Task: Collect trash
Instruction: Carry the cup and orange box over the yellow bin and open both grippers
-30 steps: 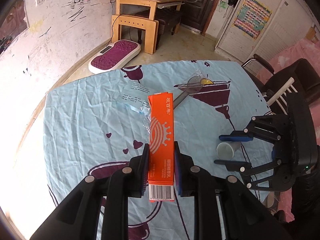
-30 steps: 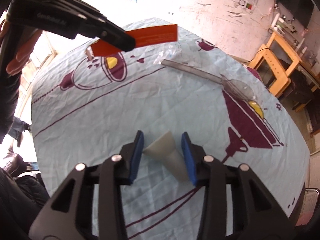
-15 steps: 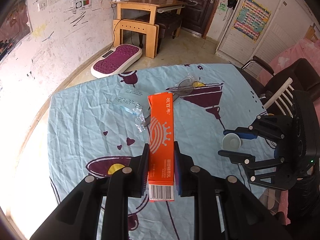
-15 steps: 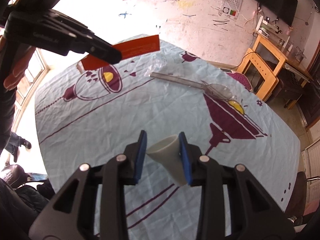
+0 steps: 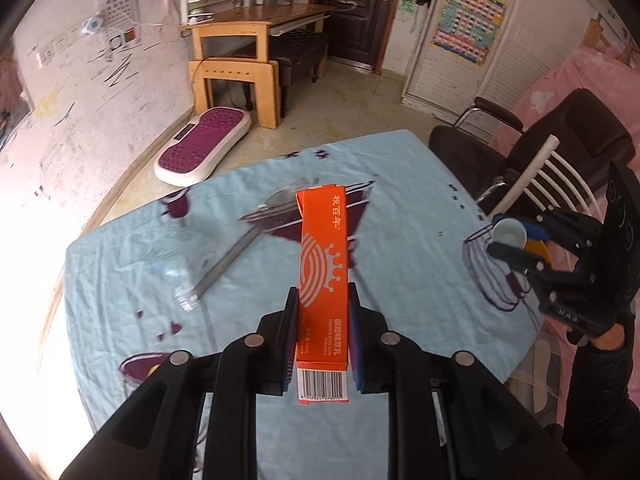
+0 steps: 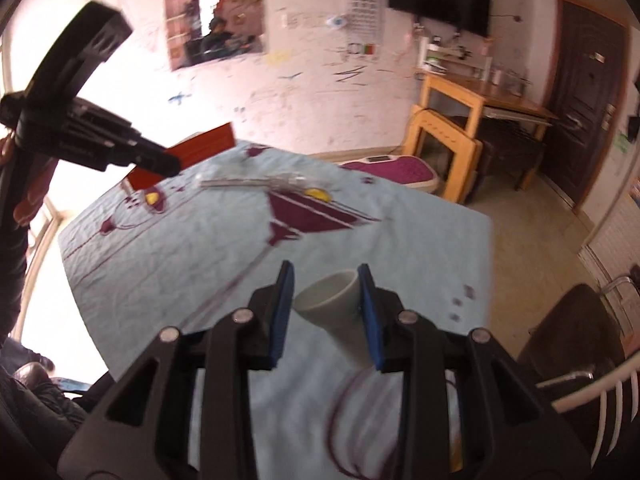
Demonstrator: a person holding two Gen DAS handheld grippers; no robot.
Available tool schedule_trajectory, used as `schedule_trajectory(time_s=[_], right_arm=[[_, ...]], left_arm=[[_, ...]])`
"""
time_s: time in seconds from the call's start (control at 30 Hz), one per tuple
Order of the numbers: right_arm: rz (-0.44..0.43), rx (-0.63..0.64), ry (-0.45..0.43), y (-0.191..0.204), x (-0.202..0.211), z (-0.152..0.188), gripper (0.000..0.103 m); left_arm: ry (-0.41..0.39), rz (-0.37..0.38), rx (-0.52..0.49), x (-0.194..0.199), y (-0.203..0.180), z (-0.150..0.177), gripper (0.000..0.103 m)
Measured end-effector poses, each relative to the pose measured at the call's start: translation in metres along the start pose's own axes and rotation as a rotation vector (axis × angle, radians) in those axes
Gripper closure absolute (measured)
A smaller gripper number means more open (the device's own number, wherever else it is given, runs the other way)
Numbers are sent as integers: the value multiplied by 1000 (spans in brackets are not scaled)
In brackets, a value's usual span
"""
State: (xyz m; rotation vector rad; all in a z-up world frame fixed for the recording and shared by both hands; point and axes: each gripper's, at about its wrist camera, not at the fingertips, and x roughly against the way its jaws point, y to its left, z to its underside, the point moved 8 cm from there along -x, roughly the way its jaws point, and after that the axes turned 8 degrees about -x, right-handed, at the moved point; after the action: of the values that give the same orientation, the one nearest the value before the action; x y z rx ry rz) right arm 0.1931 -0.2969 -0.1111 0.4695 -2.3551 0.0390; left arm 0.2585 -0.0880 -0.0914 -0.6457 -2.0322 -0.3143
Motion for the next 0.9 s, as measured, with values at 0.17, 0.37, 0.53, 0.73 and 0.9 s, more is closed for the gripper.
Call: schedule_trajectory(time_s=[0.17, 0.37, 0.53, 0.73, 0.9], right_arm=[[100, -144, -31, -83, 34, 28, 72], [205, -321, -12, -168, 55, 86, 72], [262, -433, 28, -217, 59, 135, 72], [290, -491, 40, -247, 65, 169, 72], [317, -507, 43, -269, 69, 189, 50]], left_arm=[[-9, 63, -44, -12, -52, -24, 85], [-1, 155, -141, -33, -140, -50, 84], [22, 226, -209, -55, -210, -64, 85], [70, 270, -255, -84, -269, -71, 85], [110, 308, -283, -106, -309, -72, 84]])
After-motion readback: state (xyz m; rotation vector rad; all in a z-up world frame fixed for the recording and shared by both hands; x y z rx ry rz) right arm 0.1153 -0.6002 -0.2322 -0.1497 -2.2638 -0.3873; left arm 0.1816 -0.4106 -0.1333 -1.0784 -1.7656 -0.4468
